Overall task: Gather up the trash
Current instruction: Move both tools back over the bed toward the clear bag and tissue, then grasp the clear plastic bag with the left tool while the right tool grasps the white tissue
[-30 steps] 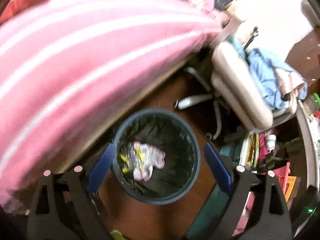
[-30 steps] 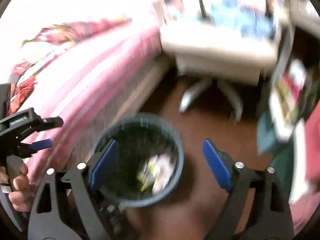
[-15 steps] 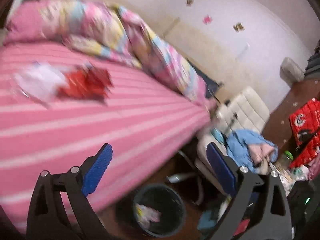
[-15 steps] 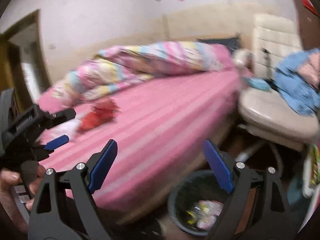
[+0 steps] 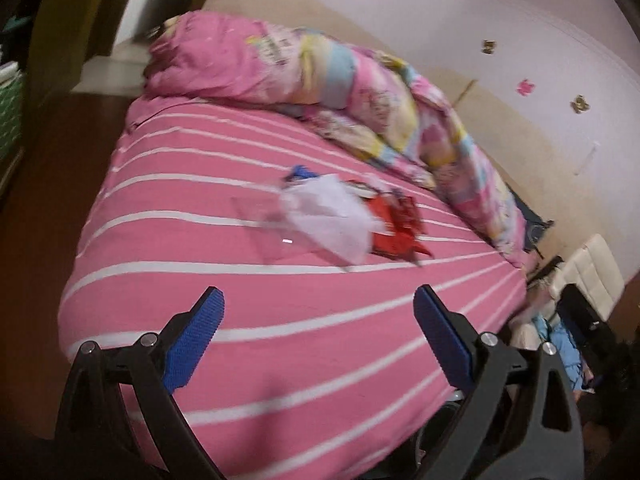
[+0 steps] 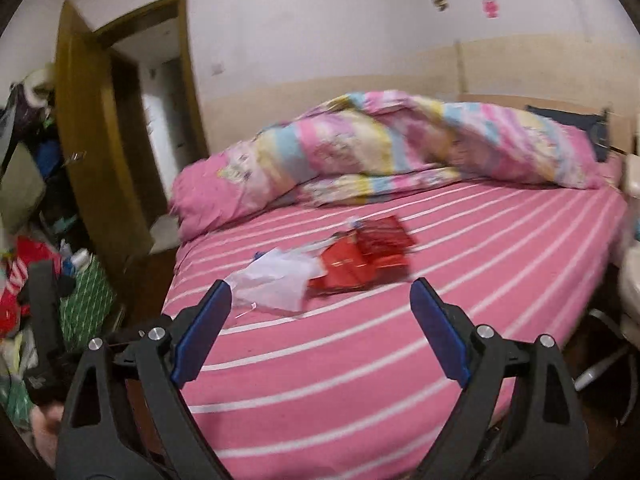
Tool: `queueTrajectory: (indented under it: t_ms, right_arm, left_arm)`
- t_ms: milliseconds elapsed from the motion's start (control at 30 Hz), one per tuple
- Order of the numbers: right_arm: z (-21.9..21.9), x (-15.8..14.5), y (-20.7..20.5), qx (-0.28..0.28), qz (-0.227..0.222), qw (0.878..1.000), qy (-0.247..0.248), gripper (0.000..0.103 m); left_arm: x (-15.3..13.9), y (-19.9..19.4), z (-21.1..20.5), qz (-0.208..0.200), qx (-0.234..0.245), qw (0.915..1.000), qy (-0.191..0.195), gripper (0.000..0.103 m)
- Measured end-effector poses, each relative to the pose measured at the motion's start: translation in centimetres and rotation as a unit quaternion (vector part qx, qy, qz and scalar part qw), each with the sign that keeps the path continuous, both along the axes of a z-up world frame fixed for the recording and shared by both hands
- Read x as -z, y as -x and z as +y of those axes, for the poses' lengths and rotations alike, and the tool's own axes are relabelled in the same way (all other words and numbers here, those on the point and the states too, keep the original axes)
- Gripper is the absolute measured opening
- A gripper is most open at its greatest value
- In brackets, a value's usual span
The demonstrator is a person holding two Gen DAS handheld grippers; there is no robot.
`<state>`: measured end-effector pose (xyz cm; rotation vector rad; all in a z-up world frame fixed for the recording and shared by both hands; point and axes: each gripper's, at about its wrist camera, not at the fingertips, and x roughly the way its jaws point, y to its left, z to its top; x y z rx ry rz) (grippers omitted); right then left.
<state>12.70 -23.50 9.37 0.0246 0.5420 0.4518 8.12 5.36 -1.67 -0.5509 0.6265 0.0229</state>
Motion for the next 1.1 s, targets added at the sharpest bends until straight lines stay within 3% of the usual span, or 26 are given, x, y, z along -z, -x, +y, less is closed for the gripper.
queueTrajectory:
  t_ms: [200,300,367,633,800,1033,1100]
  right_arm:
    - [4.6,3.6,-4.9,-0.042,0.041,0.998,0.002,0.09]
    - [6.1,5.2,-7.5,-0.051,0.06,0.997,0.008,0.09]
    - [6.6,6.2,-8.7,-0.061,0.061,0.996,0.017,0.09]
    - [10.4,9.3,-13.6,-0.11,0.04,0.99,0.084,0.09]
    - [11.9,10.5,-16.9,-0.113,0.052,0.988,0.089,0.09]
    - [14.4,12.4,-19.8,-0.135,0.084,0.982,0.099,0.09]
    - [14.9,12.5,-20.0,-0.14,0.089,0.981,0.101,0.085]
  left_arm:
    - [1.4,-3.2,2.9,0.029,-0.006,0.9994,-0.015,0.093]
    - [2.5,-5.0,4.0,0.053,-0.014,0.9984,0.011,0.093]
    - [3.2,-6.4,4.5,0.067,-0.018,0.9972,0.027,0.093]
    - [5.1,-11.0,3.9,0.129,-0.034,0.9909,0.016,0.092]
    - [6.4,-12.8,5.1,0.15,-0.044,0.9871,0.033,0.092]
    - [6.7,-13.3,4.7,0.158,-0.023,0.987,0.014,0.092]
    - [6.8,-13.6,4.3,0.16,-0.017,0.987,0.004,0.092]
